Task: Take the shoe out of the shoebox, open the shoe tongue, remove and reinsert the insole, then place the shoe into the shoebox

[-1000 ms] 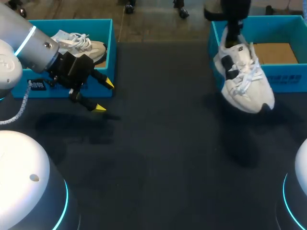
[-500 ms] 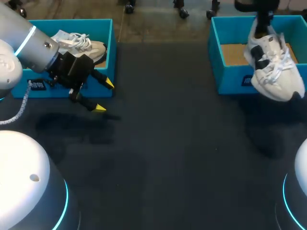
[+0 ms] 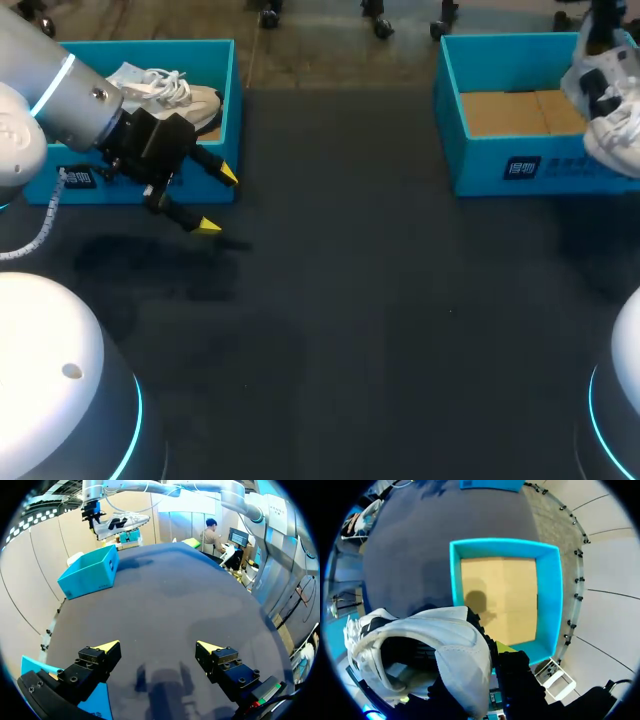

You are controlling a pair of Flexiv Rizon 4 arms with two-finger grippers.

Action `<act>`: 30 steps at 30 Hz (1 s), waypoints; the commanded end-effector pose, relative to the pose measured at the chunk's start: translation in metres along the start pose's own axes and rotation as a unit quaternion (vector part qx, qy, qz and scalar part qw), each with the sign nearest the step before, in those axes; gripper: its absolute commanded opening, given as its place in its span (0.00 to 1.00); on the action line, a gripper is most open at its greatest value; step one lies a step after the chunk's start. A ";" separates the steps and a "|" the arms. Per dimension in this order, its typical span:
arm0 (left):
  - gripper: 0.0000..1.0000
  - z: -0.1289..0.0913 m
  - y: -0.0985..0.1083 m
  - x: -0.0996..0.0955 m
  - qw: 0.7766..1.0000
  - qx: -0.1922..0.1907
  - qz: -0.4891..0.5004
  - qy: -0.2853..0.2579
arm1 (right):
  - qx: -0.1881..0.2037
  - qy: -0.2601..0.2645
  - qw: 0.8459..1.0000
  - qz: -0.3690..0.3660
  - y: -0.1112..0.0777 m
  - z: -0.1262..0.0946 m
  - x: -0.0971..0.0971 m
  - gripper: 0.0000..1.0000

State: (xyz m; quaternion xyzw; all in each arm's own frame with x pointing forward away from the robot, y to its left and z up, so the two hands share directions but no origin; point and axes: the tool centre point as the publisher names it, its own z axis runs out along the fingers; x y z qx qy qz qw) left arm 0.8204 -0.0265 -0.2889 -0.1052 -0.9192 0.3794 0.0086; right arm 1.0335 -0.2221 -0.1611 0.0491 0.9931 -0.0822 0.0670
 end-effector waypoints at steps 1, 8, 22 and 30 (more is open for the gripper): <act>1.00 0.000 0.000 0.001 1.000 -0.001 0.000 0.000 | -0.011 -0.002 1.000 0.001 -0.015 -0.005 -0.007 0.00; 1.00 0.000 0.000 0.001 1.000 -0.001 0.000 0.000 | -0.012 0.022 1.000 0.002 -0.038 0.007 -0.014 0.00; 1.00 0.000 0.000 0.001 1.000 -0.001 0.000 0.000 | -0.014 0.019 0.999 0.024 -0.046 0.013 -0.015 0.00; 1.00 0.000 0.000 0.001 1.000 -0.001 0.000 0.000 | -0.031 0.014 0.999 0.032 -0.046 0.018 -0.016 0.00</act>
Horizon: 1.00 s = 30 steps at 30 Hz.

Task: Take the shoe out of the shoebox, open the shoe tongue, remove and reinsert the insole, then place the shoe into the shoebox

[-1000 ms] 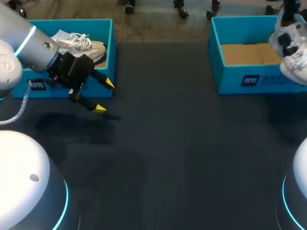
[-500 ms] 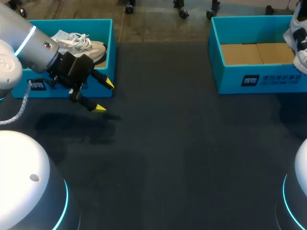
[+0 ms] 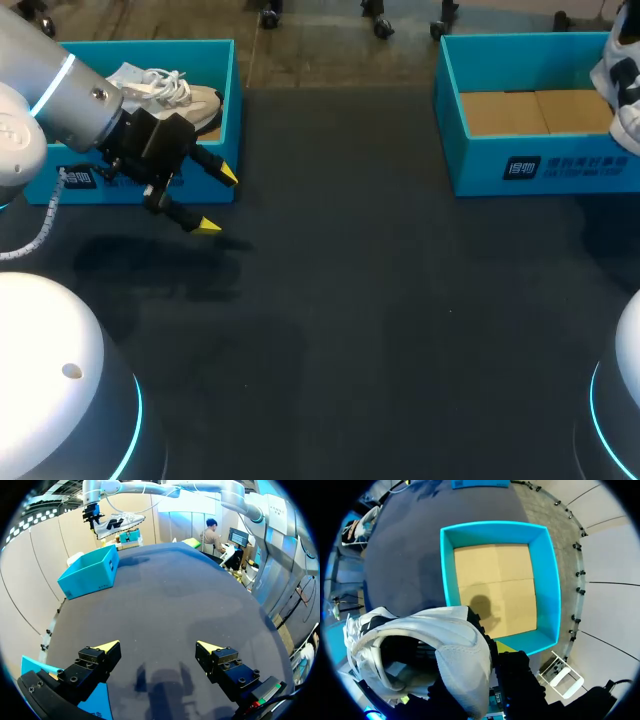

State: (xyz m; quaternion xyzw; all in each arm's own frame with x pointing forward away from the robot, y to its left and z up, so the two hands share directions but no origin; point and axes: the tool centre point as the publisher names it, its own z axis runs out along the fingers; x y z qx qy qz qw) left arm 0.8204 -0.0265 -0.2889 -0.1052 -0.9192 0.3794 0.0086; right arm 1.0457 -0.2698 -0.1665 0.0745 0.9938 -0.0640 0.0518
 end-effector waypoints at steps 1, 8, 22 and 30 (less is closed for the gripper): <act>1.00 0.000 0.000 0.001 1.000 -0.001 0.000 0.000 | -0.013 -0.004 1.000 0.012 -0.004 0.008 -0.001 0.00; 1.00 0.000 0.000 0.001 1.000 -0.001 0.000 0.000 | 0.004 -0.002 0.999 0.050 -0.025 0.031 -0.011 0.00; 1.00 0.000 0.000 0.001 1.000 -0.001 0.000 0.000 | 0.022 0.001 0.968 0.248 -0.055 0.045 -0.013 0.00; 1.00 0.000 0.000 0.001 1.000 -0.001 0.000 0.000 | 0.033 0.003 0.922 0.385 -0.067 0.044 -0.010 0.00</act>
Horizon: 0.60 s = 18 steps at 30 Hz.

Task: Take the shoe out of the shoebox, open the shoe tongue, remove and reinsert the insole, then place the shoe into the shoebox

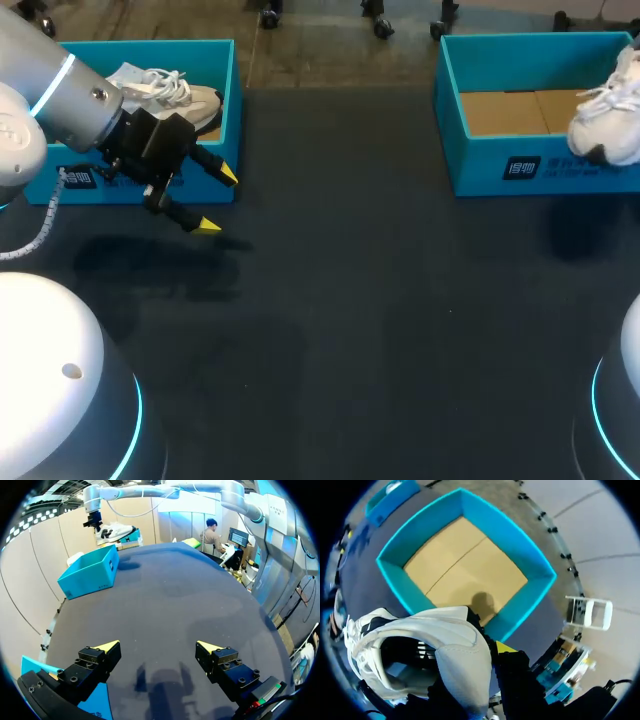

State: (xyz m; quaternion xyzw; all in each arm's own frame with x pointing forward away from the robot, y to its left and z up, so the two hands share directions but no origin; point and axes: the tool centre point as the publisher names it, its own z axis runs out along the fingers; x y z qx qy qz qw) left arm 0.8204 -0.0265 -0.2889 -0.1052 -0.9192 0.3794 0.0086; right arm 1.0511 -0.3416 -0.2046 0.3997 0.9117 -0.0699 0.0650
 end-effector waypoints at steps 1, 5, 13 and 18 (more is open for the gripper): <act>1.00 0.000 0.000 0.001 1.000 -0.001 0.000 0.000 | 0.006 0.000 0.997 0.075 -0.004 -0.004 0.000 0.00; 1.00 0.000 0.000 0.001 1.000 -0.001 0.000 0.000 | 0.022 0.006 0.984 0.176 -0.015 -0.004 0.001 0.00; 1.00 0.000 0.000 0.001 1.000 -0.001 0.000 0.000 | 0.031 0.013 0.948 0.316 -0.028 -0.004 0.007 0.00; 1.00 0.000 0.000 0.001 1.000 -0.001 0.000 0.000 | 0.024 0.003 0.920 0.392 -0.028 -0.002 0.009 0.00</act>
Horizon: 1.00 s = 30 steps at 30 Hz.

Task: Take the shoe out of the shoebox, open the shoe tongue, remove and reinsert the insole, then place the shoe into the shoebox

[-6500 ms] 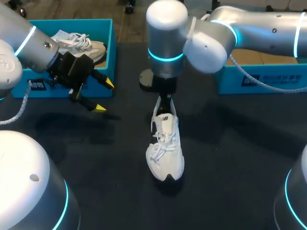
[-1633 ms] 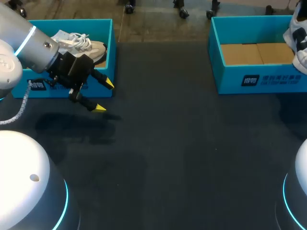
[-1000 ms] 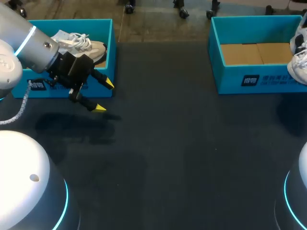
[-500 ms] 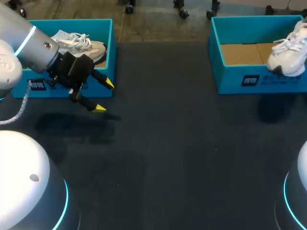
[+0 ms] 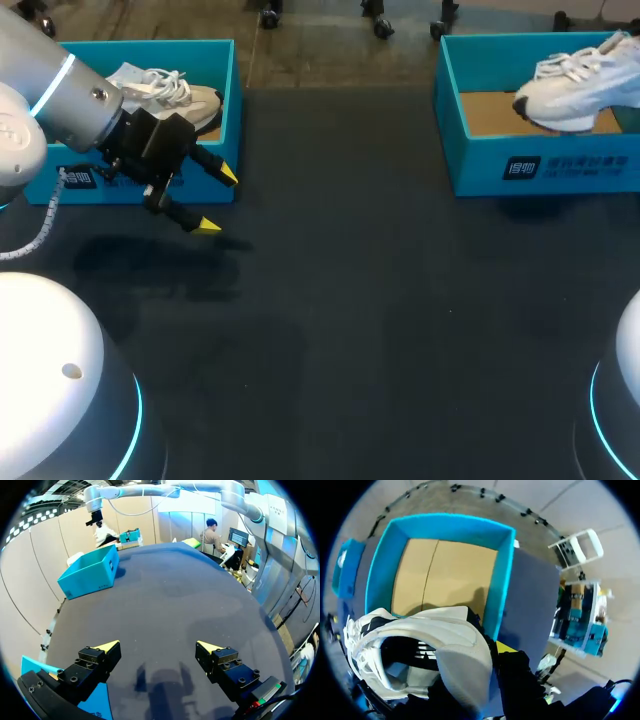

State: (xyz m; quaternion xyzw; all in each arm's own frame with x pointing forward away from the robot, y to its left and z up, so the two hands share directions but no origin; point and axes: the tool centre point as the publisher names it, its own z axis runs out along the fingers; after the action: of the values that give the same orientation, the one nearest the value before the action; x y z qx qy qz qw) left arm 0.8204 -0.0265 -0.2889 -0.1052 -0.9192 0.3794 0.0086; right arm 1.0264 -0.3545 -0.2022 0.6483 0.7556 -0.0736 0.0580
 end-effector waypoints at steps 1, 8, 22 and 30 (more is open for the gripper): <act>1.00 0.000 0.000 0.001 1.000 -0.001 0.000 0.000 | -0.020 -0.003 0.992 0.125 -0.001 0.000 0.001 0.00; 1.00 0.000 0.000 0.001 1.000 -0.001 0.000 0.000 | -0.036 -0.015 0.990 0.139 0.004 -0.001 0.005 0.00; 1.00 0.000 0.000 0.001 1.000 -0.001 0.000 0.000 | -0.036 -0.015 0.990 0.139 0.004 -0.001 0.005 0.00; 1.00 0.000 0.000 0.001 1.000 -0.001 0.000 0.000 | -0.048 -0.005 0.984 0.170 0.016 0.023 0.009 0.00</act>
State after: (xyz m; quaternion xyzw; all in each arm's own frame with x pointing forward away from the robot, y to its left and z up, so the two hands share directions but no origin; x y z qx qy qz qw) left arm 0.8203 -0.0266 -0.2889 -0.1053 -0.9192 0.3794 0.0086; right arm 1.0367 -0.3468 -0.2158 0.7583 0.6416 -0.0425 0.1076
